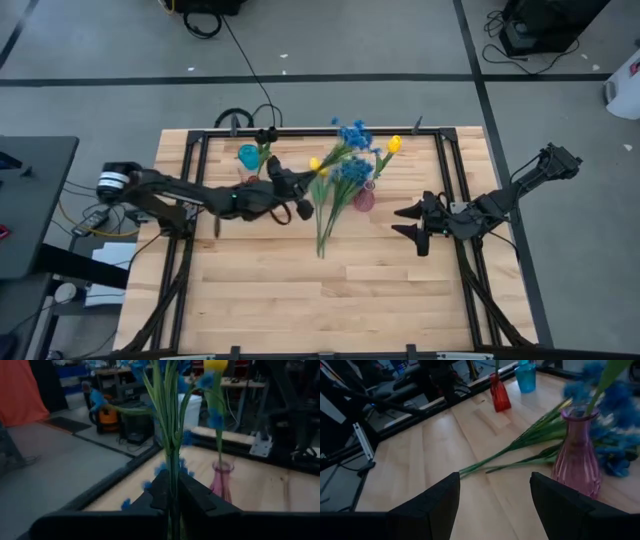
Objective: Sort flowers into vase by color
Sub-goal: Put the blue flower into the blue vase
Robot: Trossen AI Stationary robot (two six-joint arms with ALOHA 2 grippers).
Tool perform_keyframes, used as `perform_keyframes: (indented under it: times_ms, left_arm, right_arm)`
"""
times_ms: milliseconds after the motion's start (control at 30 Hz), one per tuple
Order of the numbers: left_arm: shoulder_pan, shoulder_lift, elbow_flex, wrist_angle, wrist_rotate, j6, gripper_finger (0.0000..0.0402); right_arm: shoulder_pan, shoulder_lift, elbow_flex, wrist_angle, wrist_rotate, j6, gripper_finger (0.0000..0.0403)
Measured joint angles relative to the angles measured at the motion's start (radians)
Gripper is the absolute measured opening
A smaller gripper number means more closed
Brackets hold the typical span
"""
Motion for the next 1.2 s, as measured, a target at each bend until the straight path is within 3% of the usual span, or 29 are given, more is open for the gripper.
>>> perform_keyframes:
  times_ms: [333, 633, 833, 1067, 1200]
  left_arm:
    - [-0.008, -0.200, 0.023, -0.079, 0.113, 0.093, 0.0034]
    - [-0.035, -0.328, 0.023, -0.160, 0.124, 0.185, 0.0035]
    - [-0.036, -0.494, -0.025, -0.236, 0.130, 0.283, 0.0035]
    - [-0.036, -0.758, -0.177, -0.146, 0.306, 0.337, 0.0035]
    - [-0.036, -0.786, -0.253, -0.098, 0.409, 0.289, 0.0035]
  right_arm:
    - [-0.022, -0.010, 0.000, 0.046, 0.063, -0.116, 0.0251]
    - [-0.030, -0.014, 0.000, 0.047, 0.048, -0.126, 0.0251]
    - [-0.032, -0.012, 0.000, 0.047, 0.031, -0.132, 0.0251]
    - [-0.042, 0.005, 0.000, 0.136, 0.006, -0.129, 0.0251]
    - [-0.042, 0.113, 0.000, 0.331, -0.093, -0.198, 0.0251]
